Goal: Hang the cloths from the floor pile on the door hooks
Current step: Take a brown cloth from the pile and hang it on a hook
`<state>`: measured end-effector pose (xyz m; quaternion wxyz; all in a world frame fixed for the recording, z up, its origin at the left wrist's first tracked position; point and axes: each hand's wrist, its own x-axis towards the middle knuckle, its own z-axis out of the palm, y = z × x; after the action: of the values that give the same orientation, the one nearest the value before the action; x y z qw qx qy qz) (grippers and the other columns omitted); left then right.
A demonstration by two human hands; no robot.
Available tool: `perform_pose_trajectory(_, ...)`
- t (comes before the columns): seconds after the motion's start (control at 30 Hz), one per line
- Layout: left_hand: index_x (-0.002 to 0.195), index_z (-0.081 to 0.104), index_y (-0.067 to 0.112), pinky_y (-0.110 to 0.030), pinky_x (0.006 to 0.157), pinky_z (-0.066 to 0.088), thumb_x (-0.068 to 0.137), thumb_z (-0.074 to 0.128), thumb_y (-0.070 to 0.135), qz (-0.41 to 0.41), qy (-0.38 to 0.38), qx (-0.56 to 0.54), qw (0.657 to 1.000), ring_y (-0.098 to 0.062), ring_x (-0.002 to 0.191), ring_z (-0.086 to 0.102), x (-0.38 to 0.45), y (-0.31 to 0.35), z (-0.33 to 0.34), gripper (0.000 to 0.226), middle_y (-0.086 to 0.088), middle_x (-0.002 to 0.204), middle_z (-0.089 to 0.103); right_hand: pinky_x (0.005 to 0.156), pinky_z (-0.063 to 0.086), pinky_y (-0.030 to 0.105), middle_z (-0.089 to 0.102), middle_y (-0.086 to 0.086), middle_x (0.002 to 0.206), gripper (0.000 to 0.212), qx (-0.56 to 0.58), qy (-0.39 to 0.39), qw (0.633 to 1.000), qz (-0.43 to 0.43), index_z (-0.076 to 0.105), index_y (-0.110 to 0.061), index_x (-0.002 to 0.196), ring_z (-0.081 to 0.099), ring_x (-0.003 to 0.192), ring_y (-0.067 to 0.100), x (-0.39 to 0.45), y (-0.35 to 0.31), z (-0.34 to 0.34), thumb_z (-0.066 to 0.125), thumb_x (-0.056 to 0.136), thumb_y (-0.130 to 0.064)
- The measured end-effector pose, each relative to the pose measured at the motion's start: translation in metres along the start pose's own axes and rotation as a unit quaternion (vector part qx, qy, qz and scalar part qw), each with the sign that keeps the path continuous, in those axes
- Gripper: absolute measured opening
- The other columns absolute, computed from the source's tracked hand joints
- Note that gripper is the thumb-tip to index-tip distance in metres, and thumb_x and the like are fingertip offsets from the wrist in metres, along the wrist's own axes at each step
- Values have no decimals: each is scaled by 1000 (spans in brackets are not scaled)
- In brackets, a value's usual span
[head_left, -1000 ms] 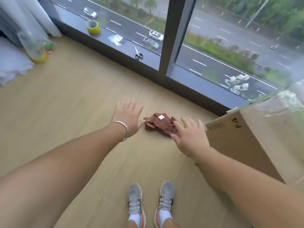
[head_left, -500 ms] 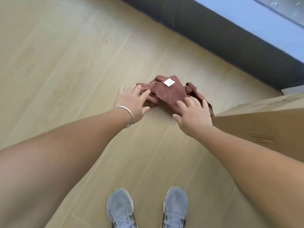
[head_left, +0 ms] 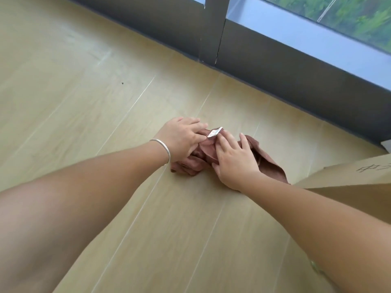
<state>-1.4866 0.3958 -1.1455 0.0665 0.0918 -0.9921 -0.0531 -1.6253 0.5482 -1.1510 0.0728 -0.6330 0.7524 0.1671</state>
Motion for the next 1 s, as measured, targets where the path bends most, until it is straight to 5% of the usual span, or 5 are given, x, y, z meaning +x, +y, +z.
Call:
perform_pose_trajectory(0.2, 103, 73, 19, -41, 92, 48, 91, 56, 20, -25, -10, 1, 1000, -25, 122, 54, -15, -2, -115, 21, 0, 128, 62, 118, 5, 51, 29, 5, 155, 46, 62, -2, 998, 20, 42, -22, 141, 7, 148, 23, -24, -2, -91, 26, 101, -37)
perform_pose_trajectory(0.33, 107, 72, 19, -39, 90, 49, 96, 49, 23, -75, 24, 5, 997, -23, 125, 51, -31, -21, -224, 26, 3, 131, 60, 119, 4, 49, 37, 0, 151, 37, 48, -20, 998, 17, 55, -28, 132, 11, 147, 21, -36, 5, -187, 42, 97, -32)
perform_pose_trajectory(0.57, 108, 71, 25, -41, 85, 52, 99, 42, 31, -171, 60, 50, 982, -20, 127, 50, -94, -63, -420, 31, 7, 130, 59, 117, 15, 47, 60, 1, 116, 27, 49, 37, 998, -7, 69, -19, 100, 35, 130, 23, -45, -22, -368, 43, 94, -16)
perform_pose_trajectory(0.83, 112, 71, 23, -42, 92, 48, 93, 51, 23, -340, 99, 87, 931, -20, 126, 50, -210, -115, -588, 27, 5, 133, 58, 111, 25, 44, 62, 0, 107, 26, -14, 92, 994, -58, 71, -21, 97, 45, 117, 22, -29, -100, -509, 47, 88, -15)
perform_pose_trajectory(1.0, 105, 72, 27, -45, 79, 52, 92, 50, 24, -450, 113, 118, 878, -23, 119, 54, -309, -129, -665, 25, 8, 126, 62, 106, 26, 41, 62, 3, 104, 28, -21, 145, 984, -100, 71, -17, 93, 46, 112, 26, -9, -165, -589, 49, 80, -6)
